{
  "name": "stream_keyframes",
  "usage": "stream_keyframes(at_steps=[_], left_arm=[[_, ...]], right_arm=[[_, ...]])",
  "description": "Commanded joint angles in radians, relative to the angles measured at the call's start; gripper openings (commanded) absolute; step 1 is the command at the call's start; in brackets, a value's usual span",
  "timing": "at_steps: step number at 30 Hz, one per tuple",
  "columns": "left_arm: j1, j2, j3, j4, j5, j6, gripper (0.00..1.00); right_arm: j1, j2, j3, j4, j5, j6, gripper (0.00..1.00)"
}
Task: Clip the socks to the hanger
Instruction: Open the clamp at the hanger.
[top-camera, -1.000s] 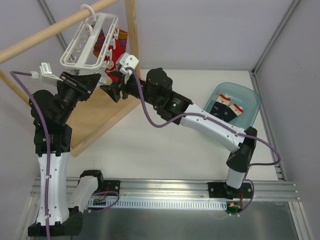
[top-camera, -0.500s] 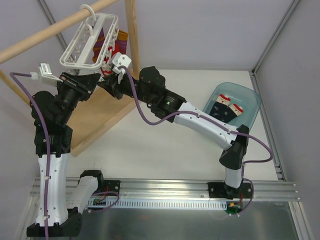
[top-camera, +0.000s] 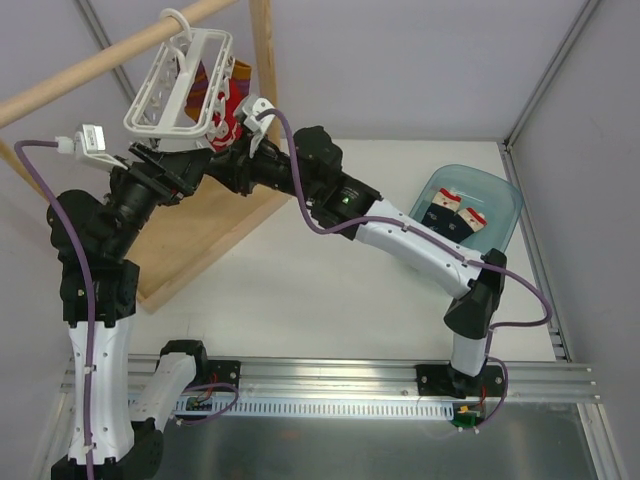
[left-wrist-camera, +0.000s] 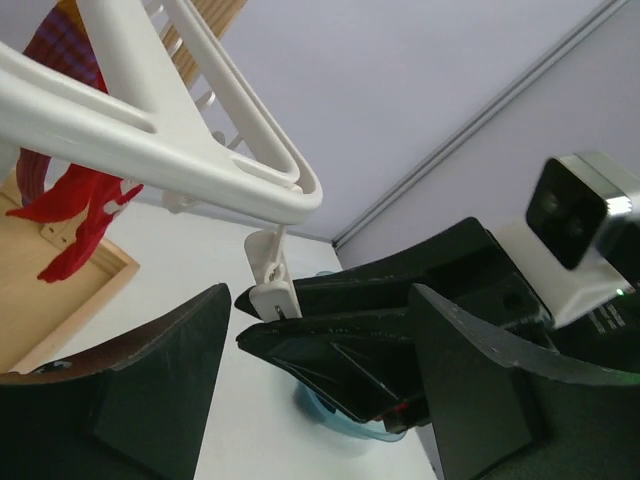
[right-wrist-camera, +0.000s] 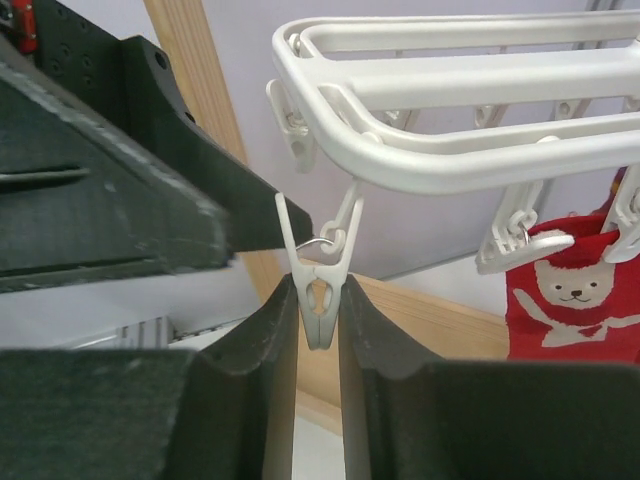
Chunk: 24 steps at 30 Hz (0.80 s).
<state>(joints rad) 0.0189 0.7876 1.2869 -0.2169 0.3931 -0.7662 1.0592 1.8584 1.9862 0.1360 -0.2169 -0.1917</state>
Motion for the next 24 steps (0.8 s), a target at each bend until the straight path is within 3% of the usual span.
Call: stream_keyframes(at_steps=[1, 15, 24], left_arm=[[-0.007, -0.030, 0.042, 0.051, 0.029, 0.076, 0.73], [-0.007, 0.036, 0.012, 0.212, 0.038, -0.015, 0.64], [-0.005, 0.027, -0.028, 0.313, 0.092, -0.007, 0.62]], right_arm=[[-0.021, -0.082, -0.012, 0.069, -0.159, 0.159, 0.01], [-0.048, -0.103, -0.036, 0.116, -0.308, 0.336, 0.01], [-0.090, -0.073, -0.012, 0.206, -0.417, 0.589, 0.01]])
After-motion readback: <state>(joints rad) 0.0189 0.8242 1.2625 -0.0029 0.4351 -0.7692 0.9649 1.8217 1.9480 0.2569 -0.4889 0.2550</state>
